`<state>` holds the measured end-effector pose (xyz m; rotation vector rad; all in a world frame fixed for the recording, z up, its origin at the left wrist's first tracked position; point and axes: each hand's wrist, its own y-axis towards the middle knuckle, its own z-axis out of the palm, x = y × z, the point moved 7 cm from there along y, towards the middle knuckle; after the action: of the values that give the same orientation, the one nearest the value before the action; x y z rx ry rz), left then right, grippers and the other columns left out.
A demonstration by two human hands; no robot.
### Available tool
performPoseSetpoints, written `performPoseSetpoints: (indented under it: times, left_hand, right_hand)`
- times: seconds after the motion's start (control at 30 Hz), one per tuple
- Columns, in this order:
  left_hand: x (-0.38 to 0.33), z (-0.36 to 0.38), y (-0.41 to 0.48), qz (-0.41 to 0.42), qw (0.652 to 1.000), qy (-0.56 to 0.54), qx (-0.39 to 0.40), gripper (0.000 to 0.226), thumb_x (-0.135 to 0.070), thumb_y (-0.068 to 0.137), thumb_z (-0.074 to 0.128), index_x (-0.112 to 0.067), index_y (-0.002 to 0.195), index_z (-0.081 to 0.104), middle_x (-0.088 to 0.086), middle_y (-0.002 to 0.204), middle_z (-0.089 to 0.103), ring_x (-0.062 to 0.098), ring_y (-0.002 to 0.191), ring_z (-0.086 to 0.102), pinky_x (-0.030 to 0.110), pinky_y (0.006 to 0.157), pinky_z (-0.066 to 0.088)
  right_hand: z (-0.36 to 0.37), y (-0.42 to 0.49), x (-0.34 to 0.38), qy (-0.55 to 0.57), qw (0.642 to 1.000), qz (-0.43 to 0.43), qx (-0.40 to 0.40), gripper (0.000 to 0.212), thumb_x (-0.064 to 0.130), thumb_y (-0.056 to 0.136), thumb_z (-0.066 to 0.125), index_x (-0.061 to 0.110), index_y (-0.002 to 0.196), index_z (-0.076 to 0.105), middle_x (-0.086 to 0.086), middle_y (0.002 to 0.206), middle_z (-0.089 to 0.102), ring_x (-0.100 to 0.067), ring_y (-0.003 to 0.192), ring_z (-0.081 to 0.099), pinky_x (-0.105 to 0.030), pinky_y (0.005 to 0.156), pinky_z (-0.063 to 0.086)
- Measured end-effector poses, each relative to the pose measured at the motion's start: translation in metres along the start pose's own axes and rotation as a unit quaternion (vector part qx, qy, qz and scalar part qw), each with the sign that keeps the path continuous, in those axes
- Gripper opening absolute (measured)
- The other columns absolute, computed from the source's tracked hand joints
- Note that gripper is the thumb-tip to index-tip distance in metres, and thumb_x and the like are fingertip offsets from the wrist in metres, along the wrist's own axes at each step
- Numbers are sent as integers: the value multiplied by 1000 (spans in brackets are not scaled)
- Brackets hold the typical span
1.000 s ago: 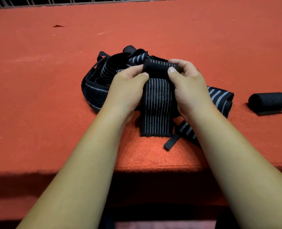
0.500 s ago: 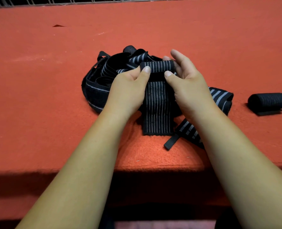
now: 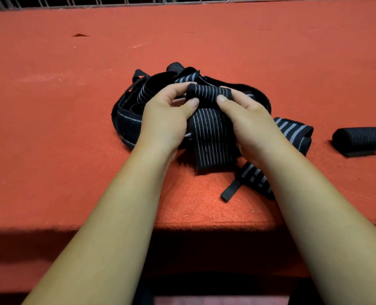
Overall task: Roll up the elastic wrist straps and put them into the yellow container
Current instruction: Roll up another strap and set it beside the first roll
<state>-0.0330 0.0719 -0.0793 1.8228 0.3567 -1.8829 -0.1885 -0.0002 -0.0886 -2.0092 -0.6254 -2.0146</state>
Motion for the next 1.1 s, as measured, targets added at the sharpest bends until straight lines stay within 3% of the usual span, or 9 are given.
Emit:
performPoseSetpoints:
  times: [0.23, 0.4, 0.53, 0.63, 0.77, 0.87, 0.93, 1.0, 1.1]
  left_hand:
    - [-3, 11, -4, 9, 999, -25, 47, 41, 9, 96, 71, -19, 123, 81, 5, 111, 83, 22, 100, 81, 29, 80, 63]
    - [-1, 14, -1, -1, 998, -29, 61, 47, 15, 92, 71, -16, 127, 80, 6, 112, 83, 25, 106, 80, 32, 89, 64]
    - [2, 12, 2, -26, 998, -45, 40, 45, 9, 91, 74, -8, 133, 75, 10, 116, 82, 23, 108, 80, 34, 98, 63]
    - [0, 14, -1, -39, 997, -56, 38, 31, 2, 97, 71, -2, 127, 76, 16, 105, 83, 17, 94, 81, 29, 87, 64]
    - [-3, 20, -3, -35, 995, -64, 62, 21, -10, 105, 63, -4, 99, 82, 21, 104, 82, 31, 96, 82, 37, 88, 66]
    - [0, 18, -3, -22, 997, -39, 66, 22, -23, 106, 69, -6, 106, 84, 25, 109, 80, 45, 110, 77, 53, 103, 62]
    - [2, 15, -2, -18, 998, -27, 52, 18, -18, 107, 69, -6, 112, 81, 15, 105, 83, 36, 102, 81, 45, 93, 66]
    - [2, 12, 0, -15, 999, -28, 34, 17, -12, 104, 71, -6, 118, 78, 10, 102, 83, 26, 94, 82, 37, 83, 65]
    - [-1, 9, 2, 12, 1000, -19, 14, 31, -13, 91, 80, -15, 122, 77, 17, 114, 80, 31, 104, 80, 49, 94, 64]
  right_hand:
    - [-13, 3, -9, -68, 995, 44, -55, 49, 79, 95, 48, 46, 116, 77, 15, 112, 81, -13, 109, 78, -52, 106, 57]
    - [-15, 9, -10, -19, 998, 21, -59, 41, 64, 98, 55, 37, 117, 79, 3, 114, 82, -21, 110, 78, -58, 107, 57]
    - [-17, 10, -9, 8, 997, 11, -78, 45, 54, 97, 58, 16, 108, 81, -11, 108, 82, -35, 105, 79, -66, 102, 57]
    - [-18, 9, -6, -12, 996, -6, -90, 46, 49, 102, 55, 9, 104, 78, -18, 107, 81, -42, 104, 77, -69, 97, 57]
    - [-18, 8, -1, -29, 996, -40, -79, 28, 31, 108, 54, 14, 104, 77, -14, 105, 80, -31, 96, 77, -66, 96, 60]
    - [-13, 8, -1, -26, 997, -48, -57, 24, 28, 104, 58, 19, 119, 75, -2, 110, 79, -20, 101, 75, -55, 101, 60]
    - [-12, 7, -2, -8, 997, -39, -61, 35, 31, 101, 62, 19, 132, 72, -4, 122, 79, -23, 112, 77, -56, 106, 58]
    - [-9, 6, -1, 15, 998, -34, -50, 28, 27, 102, 61, 17, 122, 78, -10, 117, 81, -32, 112, 77, -63, 105, 57]
    - [-6, 4, 1, 11, 999, -9, -48, 33, 41, 104, 58, 21, 114, 81, -6, 111, 83, -29, 108, 79, -63, 104, 58]
